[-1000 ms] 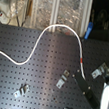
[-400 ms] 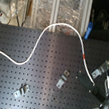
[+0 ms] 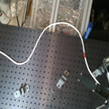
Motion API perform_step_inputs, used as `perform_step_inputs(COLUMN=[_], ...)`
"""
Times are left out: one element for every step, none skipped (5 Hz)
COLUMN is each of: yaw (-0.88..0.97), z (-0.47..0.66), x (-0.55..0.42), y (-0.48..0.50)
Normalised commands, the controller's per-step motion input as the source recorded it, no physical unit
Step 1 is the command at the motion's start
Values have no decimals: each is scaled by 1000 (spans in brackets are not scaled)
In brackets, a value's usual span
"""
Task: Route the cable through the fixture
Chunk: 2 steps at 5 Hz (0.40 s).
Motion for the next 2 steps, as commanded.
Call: perform_step_inputs(yaw=[-163,674], z=[242,3], x=[243,-145], y=[-171,-55])
